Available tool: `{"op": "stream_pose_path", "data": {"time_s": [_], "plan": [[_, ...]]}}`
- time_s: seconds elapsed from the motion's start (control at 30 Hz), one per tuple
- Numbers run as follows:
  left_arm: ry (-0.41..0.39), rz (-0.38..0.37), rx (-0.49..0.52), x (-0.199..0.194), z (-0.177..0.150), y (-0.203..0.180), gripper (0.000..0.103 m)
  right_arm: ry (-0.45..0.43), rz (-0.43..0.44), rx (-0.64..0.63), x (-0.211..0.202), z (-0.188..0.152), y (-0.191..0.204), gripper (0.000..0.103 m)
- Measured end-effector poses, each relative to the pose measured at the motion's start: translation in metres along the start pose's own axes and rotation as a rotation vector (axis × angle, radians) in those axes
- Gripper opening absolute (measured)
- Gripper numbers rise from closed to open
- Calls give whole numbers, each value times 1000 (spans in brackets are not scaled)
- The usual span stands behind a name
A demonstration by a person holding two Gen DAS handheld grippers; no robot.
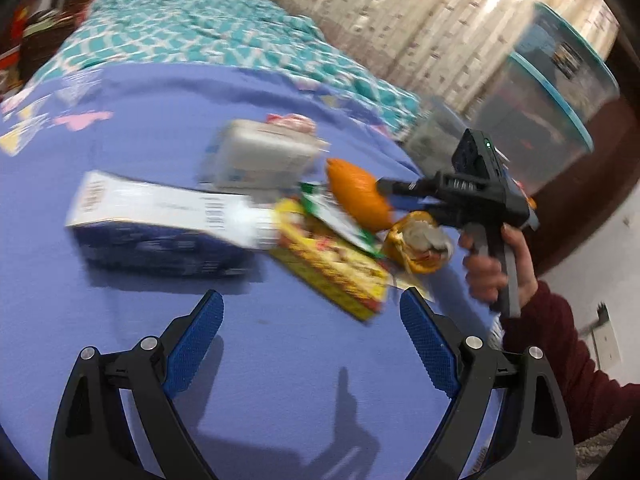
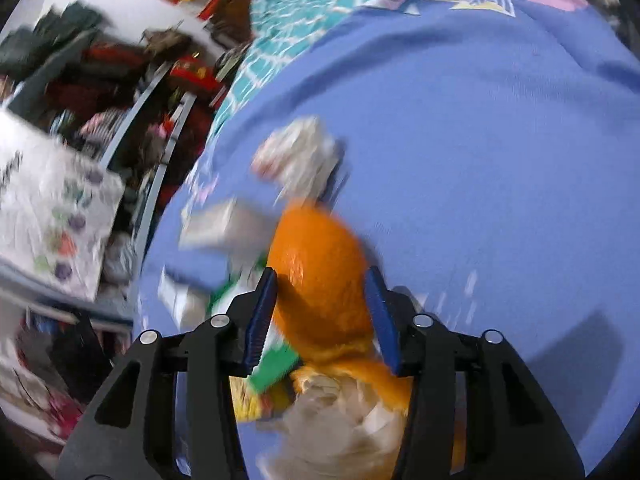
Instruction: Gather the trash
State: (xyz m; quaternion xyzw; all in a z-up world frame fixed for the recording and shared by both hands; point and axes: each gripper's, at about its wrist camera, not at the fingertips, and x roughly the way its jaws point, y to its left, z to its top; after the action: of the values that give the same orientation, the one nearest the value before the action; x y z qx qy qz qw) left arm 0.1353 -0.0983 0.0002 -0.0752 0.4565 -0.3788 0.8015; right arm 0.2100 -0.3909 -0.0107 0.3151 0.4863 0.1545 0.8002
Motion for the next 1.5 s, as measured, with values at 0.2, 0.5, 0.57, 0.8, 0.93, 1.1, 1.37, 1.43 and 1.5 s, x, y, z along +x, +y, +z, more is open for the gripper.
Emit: {"op": "stream_pose_path", "data": {"time_s": [0.2, 0.5, 0.57, 0.8, 0.93, 1.1, 1.37, 1.43, 1.5], "plan": [[42, -63, 159, 13, -14, -69, 83, -58, 188, -2, -39, -59, 32, 49], [93, -71, 180, 34, -18, -98, 77, -358, -169, -108, -116, -128, 38, 53], [92, -49, 198, 44, -14, -108, 77, -377, -155, -22, -120, -132, 18, 53], [154, 13, 329, 96, -16, -147, 80, -406, -109, 98, -119, -147, -18, 53], [202, 55, 386, 129, -33, -161, 81, -402, -103, 147, -120, -160, -37, 53], [199, 49, 365, 135, -36, -159, 81, -386, -86, 184, -113, -156, -48, 53], [164, -1, 264, 97, -22, -124, 80, -399, -89, 110, -112, -161, -25, 58], [128, -8, 252, 85, -10, -119, 80, -412, -132, 45, -114, -170, -11, 66], [105, -7, 247, 80, -1, -116, 80, -407, -168, -10, -110, -179, 0, 72]]}}
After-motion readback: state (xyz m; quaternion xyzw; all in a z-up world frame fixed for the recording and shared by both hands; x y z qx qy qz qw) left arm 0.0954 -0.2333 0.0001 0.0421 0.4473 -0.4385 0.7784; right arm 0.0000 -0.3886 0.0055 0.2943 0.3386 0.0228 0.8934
